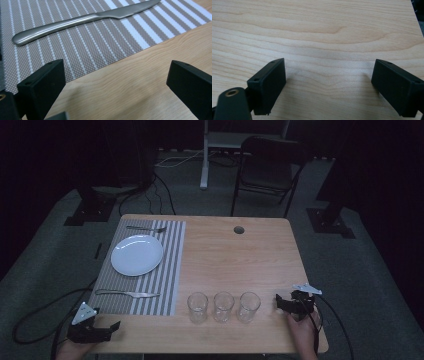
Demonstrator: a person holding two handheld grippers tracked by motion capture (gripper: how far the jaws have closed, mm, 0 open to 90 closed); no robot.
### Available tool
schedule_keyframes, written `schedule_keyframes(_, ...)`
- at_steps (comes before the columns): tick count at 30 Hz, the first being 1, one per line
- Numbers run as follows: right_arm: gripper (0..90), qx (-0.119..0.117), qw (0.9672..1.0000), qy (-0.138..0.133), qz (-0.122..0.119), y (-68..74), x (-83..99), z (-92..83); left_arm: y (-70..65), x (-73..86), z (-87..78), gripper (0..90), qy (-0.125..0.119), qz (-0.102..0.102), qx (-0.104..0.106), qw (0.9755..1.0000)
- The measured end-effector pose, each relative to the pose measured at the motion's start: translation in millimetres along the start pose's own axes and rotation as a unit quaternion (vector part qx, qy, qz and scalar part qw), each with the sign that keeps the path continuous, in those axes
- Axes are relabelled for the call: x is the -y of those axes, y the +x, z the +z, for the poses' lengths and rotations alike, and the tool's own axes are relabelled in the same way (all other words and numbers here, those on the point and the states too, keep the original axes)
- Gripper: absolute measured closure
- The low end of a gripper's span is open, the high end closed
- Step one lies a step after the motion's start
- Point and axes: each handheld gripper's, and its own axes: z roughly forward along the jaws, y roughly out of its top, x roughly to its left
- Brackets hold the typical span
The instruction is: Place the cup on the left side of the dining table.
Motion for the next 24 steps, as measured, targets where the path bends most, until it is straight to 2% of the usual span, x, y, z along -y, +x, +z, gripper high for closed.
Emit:
schedule_keyframes(3,11.8,0.000,1.0000,0.000,0.000,0.0,0.0,0.0,-2.4,-2.6,1.0,2.7,-0.004,0.001,0.004,1.0000)
schedule_keyframes(6,11.8,0.000,1.0000,0.000,0.000,0.0,0.0,0.0,-10.0,-9.9,2.5,2.7,-0.009,0.017,0.013,0.9997)
schedule_keyframes(12,11.9,0.000,1.0000,0.000,0.000,0.0,0.0,0.0,-19.6,-18.0,7.8,2.7,-0.011,0.031,0.023,0.9992)
schedule_keyframes(13,11.8,0.000,1.0000,0.000,0.000,0.0,0.0,0.0,-20.9,-18.8,9.1,2.7,-0.010,0.033,0.031,0.9989)
schedule_keyframes(15,11.8,0.000,1.0000,0.000,0.000,0.0,0.0,0.0,-22.4,-19.6,10.3,2.7,-0.009,0.034,0.029,0.9989)
schedule_keyframes(21,11.8,0.000,1.0000,0.000,0.000,0.0,0.0,0.0,-34.3,-25.1,15.7,2.7,0.005,0.055,0.048,0.9973)
schedule_keyframes(24,11.8,0.000,1.0000,0.000,0.000,0.0,0.0,0.0,-40.7,-27.9,17.0,2.7,0.004,0.065,0.054,0.9964)
